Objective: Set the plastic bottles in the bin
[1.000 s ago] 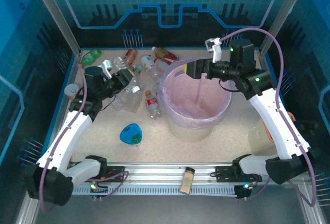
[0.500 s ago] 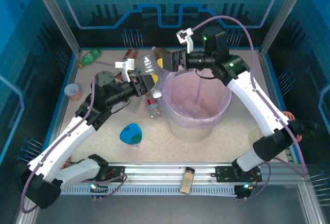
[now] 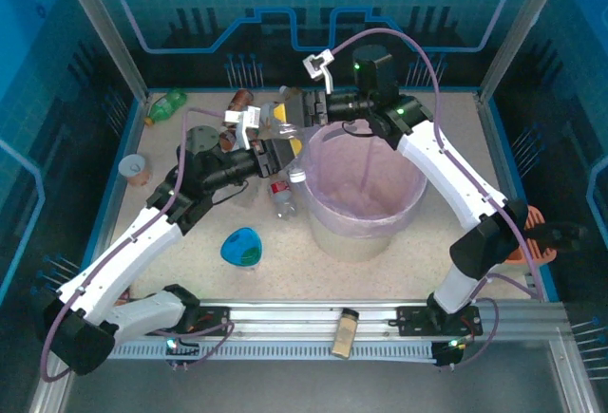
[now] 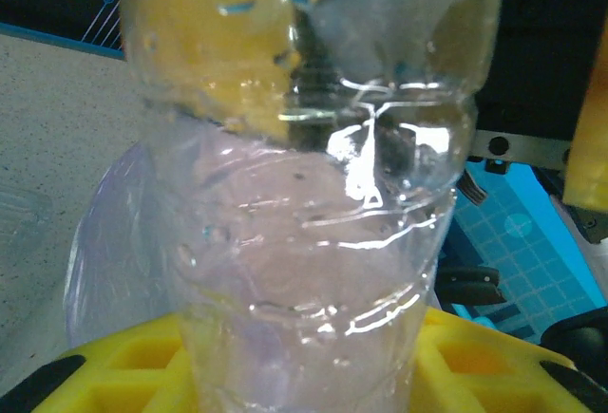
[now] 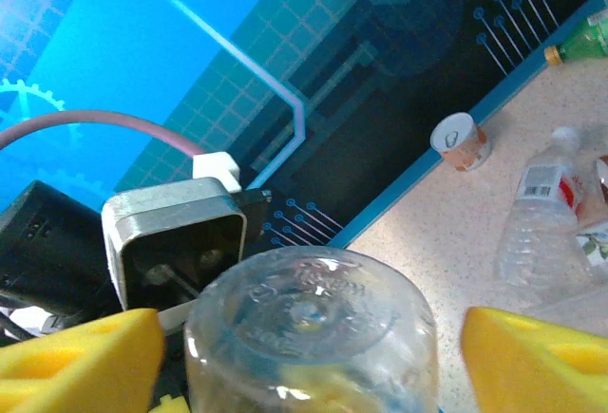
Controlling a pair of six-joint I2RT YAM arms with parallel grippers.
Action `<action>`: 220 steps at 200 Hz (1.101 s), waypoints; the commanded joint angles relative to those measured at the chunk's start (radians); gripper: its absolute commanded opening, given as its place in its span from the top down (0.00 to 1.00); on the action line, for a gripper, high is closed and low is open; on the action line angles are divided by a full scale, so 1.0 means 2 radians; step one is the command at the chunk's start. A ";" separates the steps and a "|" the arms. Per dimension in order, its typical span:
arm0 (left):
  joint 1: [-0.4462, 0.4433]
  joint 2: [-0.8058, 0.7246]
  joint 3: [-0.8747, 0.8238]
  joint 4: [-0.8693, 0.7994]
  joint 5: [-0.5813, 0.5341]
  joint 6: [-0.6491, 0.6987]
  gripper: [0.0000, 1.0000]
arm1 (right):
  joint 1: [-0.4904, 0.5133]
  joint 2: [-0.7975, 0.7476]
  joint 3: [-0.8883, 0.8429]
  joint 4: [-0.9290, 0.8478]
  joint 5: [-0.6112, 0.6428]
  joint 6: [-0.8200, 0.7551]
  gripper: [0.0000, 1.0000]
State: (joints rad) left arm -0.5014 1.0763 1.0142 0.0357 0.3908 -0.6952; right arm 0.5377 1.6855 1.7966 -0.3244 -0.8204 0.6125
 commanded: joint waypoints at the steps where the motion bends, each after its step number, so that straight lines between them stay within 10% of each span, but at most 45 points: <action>1: -0.004 0.002 0.020 0.013 0.009 0.016 0.58 | 0.006 -0.008 0.000 0.005 -0.004 -0.009 0.26; 43: -0.004 -0.003 0.024 0.000 0.001 0.017 0.55 | 0.003 -0.013 0.003 -0.003 0.009 -0.019 0.41; 70: -0.004 -0.016 0.027 -0.020 -0.018 0.027 0.28 | -0.002 -0.017 0.014 -0.002 0.021 -0.026 0.44; 129: 0.006 -0.066 0.044 -0.128 -0.073 0.071 0.17 | -0.042 -0.039 0.064 -0.023 0.047 -0.046 0.54; 180: 0.094 -0.061 0.094 -0.241 -0.071 0.100 0.17 | -0.097 -0.106 0.037 -0.021 0.049 -0.042 0.56; 220: 0.166 0.010 0.170 -0.337 -0.135 0.175 0.17 | -0.111 -0.149 0.023 -0.179 0.154 -0.147 0.60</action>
State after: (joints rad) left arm -0.2226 1.0233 1.2716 -0.4713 0.2173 -0.4740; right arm 0.3244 1.4303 1.8637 -0.4534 -0.6613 0.4725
